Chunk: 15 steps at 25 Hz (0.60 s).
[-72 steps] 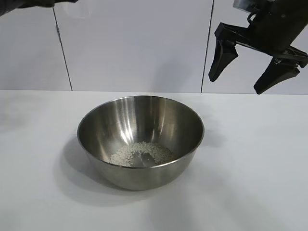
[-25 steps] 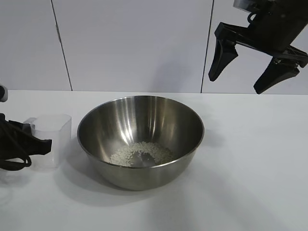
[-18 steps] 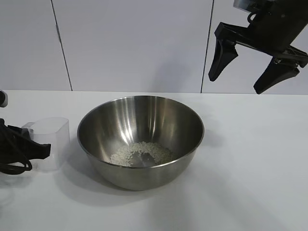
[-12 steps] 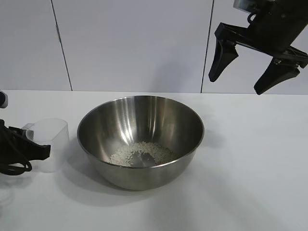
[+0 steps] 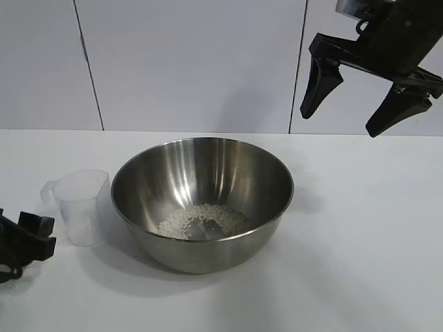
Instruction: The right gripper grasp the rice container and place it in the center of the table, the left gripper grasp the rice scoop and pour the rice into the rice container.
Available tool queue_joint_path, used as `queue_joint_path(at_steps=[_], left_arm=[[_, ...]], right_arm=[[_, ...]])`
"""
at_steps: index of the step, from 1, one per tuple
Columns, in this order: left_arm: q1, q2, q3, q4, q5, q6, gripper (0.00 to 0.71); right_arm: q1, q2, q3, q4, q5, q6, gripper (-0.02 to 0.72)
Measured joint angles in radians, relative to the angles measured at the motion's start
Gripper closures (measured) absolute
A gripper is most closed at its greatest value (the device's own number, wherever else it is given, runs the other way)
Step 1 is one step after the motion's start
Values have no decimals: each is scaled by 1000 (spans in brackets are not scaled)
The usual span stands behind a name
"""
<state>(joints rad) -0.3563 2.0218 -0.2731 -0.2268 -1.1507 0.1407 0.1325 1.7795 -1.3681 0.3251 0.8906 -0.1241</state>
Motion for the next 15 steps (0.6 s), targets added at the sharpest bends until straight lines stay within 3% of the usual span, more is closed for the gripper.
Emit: queue_joint_path(at_steps=[2, 6, 10, 15], left_arm=[[0, -57, 28, 16, 0, 0, 169], [0, -202, 72, 42, 0, -12, 51], [0, -368, 92, 33, 9, -90, 23], [0, -566, 94, 25, 212, -129, 16]], right_arm=[[0, 0, 0, 0, 0, 0, 42], [0, 0, 0, 0, 0, 0, 42], [0, 0, 0, 0, 0, 0, 42], [0, 0, 0, 0, 0, 0, 42]])
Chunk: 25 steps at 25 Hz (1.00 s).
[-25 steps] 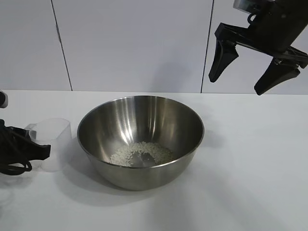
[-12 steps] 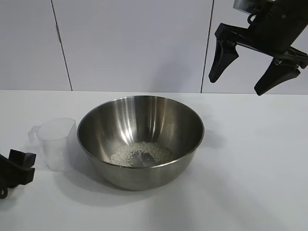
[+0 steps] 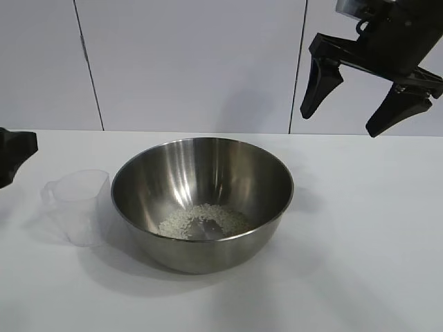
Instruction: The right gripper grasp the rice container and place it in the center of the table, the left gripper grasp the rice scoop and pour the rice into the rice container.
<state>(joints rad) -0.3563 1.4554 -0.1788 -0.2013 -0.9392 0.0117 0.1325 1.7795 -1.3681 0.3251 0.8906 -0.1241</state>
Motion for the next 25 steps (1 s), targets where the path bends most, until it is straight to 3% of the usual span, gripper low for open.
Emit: queue_joint_path(at_steps=[3, 6, 9, 13, 15, 18, 22, 25], left_arm=[[0, -110, -8, -1, 160, -2, 17], [0, -215, -80, -3, 450, -2, 17], [0, -283, -228, -3, 797, -2, 17], [0, -270, -516, 1, 1262, -3, 17], [0, -223, -658, 14, 1416, -3, 17], [13, -132, -826, 29, 1585, -3, 17], [93, -8, -992, 16, 1755, -3, 16], [157, 60, -1062, -41, 1819, 31, 16]], right_arm=[[0, 0, 0, 0, 0, 0, 42], [0, 0, 0, 0, 0, 0, 42], [0, 0, 0, 0, 0, 1, 42], [0, 0, 0, 5, 0, 4, 42], [0, 0, 0, 17, 0, 4, 42], [0, 0, 0, 50, 2, 0, 42], [0, 0, 0, 85, 15, -19, 42], [0, 0, 0, 137, 28, -45, 42]])
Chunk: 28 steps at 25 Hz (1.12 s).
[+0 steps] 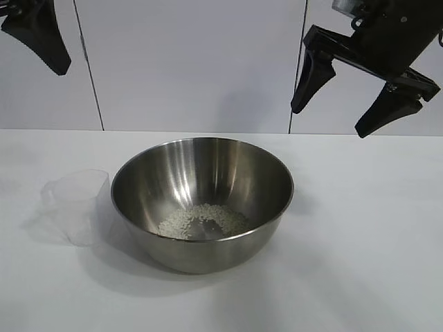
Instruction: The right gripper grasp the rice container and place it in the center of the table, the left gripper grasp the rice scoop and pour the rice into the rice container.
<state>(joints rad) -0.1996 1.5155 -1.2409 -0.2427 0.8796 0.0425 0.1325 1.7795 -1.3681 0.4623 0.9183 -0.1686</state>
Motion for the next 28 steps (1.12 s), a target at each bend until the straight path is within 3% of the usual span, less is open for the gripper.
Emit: queue_joint_path(at_steps=[5, 10, 28], left_arm=[[72, 74, -35, -223, 50, 139, 16], [74, 105, -36, -378, 59, 225, 16], [74, 105, -36, -392, 52, 241, 16]], right_arm=[[0, 0, 0, 74, 3, -38, 42], [0, 0, 0, 82, 8, -42, 42], [0, 0, 0, 84, 6, -42, 42]])
